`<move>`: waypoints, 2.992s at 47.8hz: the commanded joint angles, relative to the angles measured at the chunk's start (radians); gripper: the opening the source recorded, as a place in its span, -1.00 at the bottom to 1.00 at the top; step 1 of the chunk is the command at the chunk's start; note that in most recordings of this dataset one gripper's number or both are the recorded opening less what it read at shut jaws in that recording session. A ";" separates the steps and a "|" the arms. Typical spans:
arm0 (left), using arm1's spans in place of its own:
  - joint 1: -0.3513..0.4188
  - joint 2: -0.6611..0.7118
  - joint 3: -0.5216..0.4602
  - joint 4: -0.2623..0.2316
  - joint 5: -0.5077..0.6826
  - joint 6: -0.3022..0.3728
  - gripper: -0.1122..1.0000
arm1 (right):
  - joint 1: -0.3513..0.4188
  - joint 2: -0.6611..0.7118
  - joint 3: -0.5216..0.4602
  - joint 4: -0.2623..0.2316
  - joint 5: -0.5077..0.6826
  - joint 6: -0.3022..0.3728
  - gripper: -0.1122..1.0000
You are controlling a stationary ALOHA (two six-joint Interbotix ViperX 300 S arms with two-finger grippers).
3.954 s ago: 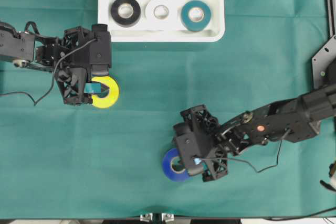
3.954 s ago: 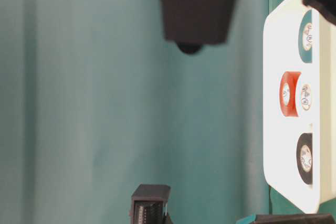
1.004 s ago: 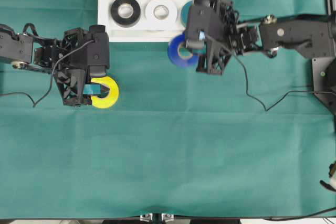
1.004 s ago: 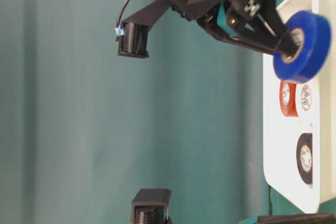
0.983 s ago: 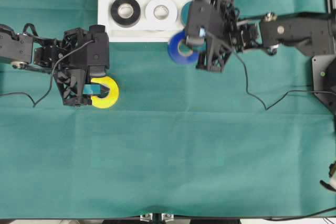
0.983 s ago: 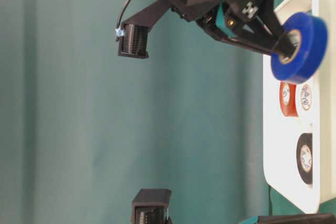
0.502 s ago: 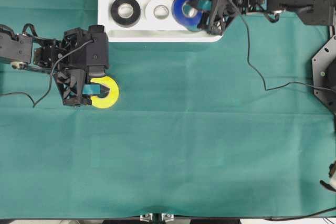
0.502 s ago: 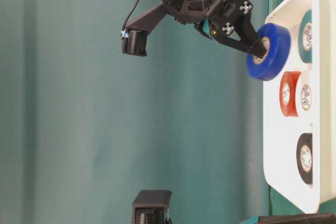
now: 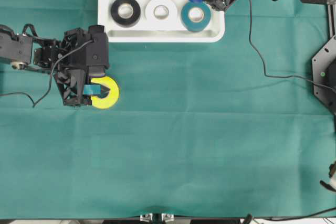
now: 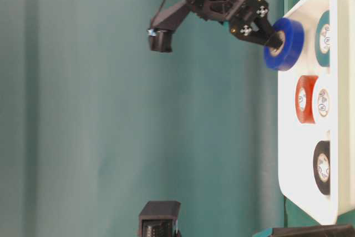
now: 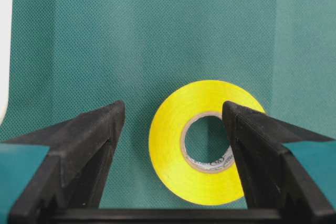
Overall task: Put the tape alternately from left to right into the white case.
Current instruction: 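Carry the blue roll into the case's top-right slot and release it, then withdraw the right gripper from the case to the right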
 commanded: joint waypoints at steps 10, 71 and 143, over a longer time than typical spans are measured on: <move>-0.005 -0.012 -0.009 -0.002 -0.009 0.000 0.88 | -0.020 0.014 -0.046 -0.020 -0.011 -0.002 -0.29; -0.005 -0.012 -0.008 -0.003 -0.009 -0.026 0.88 | -0.026 0.015 -0.028 -0.034 -0.041 -0.014 0.77; -0.005 -0.012 -0.009 -0.003 -0.008 -0.028 0.88 | 0.500 -0.218 0.187 -0.029 -0.091 0.012 0.77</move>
